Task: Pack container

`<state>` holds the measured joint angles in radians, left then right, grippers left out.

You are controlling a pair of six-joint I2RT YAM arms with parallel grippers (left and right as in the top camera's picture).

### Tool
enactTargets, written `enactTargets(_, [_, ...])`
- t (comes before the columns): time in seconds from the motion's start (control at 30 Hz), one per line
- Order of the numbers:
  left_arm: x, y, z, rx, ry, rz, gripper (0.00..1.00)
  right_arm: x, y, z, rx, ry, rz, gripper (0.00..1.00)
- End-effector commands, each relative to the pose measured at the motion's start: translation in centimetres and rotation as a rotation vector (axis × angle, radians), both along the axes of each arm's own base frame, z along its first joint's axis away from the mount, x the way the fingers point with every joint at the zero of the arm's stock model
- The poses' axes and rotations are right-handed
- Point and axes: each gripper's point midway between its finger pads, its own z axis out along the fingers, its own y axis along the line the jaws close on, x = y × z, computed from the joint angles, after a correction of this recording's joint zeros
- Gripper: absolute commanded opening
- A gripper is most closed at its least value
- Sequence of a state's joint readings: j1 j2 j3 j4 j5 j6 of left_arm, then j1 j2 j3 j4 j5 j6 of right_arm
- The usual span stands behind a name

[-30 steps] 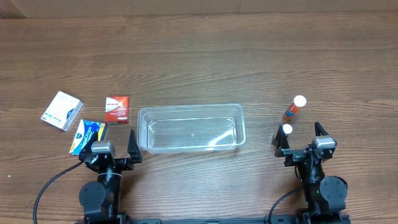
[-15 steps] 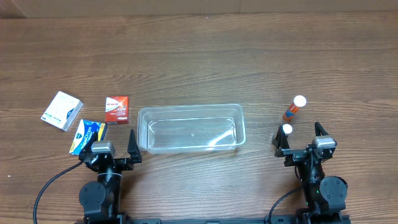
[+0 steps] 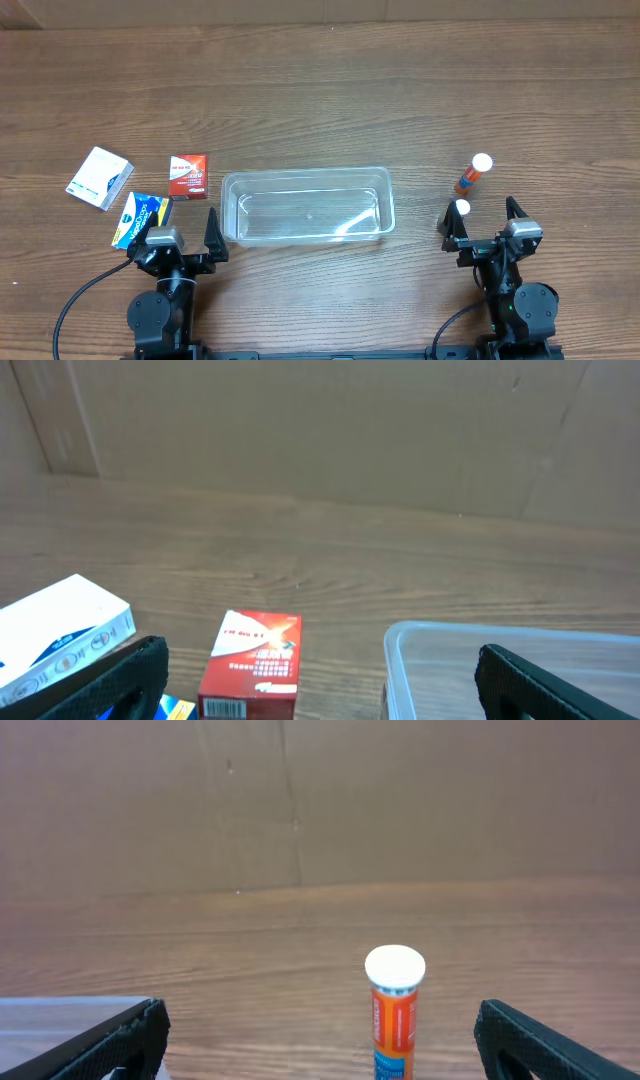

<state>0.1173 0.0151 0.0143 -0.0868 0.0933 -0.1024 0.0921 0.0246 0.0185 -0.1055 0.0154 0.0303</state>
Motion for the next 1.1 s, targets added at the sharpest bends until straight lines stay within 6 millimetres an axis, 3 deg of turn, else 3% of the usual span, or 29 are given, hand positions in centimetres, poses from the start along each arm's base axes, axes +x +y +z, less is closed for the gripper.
enactTargets(0.0, [-0.5,-0.2,1.5,-0.019,0.003,-0.006,1.00,0.0,-0.4,0.6,0.025,0.029,-0.027,1.00])
enactTargets(0.23, [-1.5,0.7,3.8,-0.115,0.086,0.068,1.00,0.5,-0.4,3.7,0.090,0.127,-0.038,1.00])
enactTargets(0.47, [-1.3,0.7,7.0,-0.220,0.258,0.098,1.00,1.5,-0.3,7.9,0.062,0.358,-0.049,1.00])
enactTargets(0.6, [-1.3,0.7,9.4,-0.237,0.374,0.112,1.00,2.1,-0.1,9.0,0.066,0.516,-0.059,1.00])
enactTargets(0.8, [-2.0,0.4,10.1,-0.258,0.644,0.125,1.00,0.8,-0.1,7.0,0.119,0.886,-0.125,1.00])
enactTargets(0.93, [-3.1,0.0,8.4,-0.276,0.867,0.131,1.00,-1.6,-0.1,3.8,0.087,1.193,-0.148,1.00])
enactTargets(1.07, [-3.2,-0.3,6.3,-0.274,1.006,0.120,1.00,-1.7,0.7,1.2,0.096,1.348,-0.125,1.00])
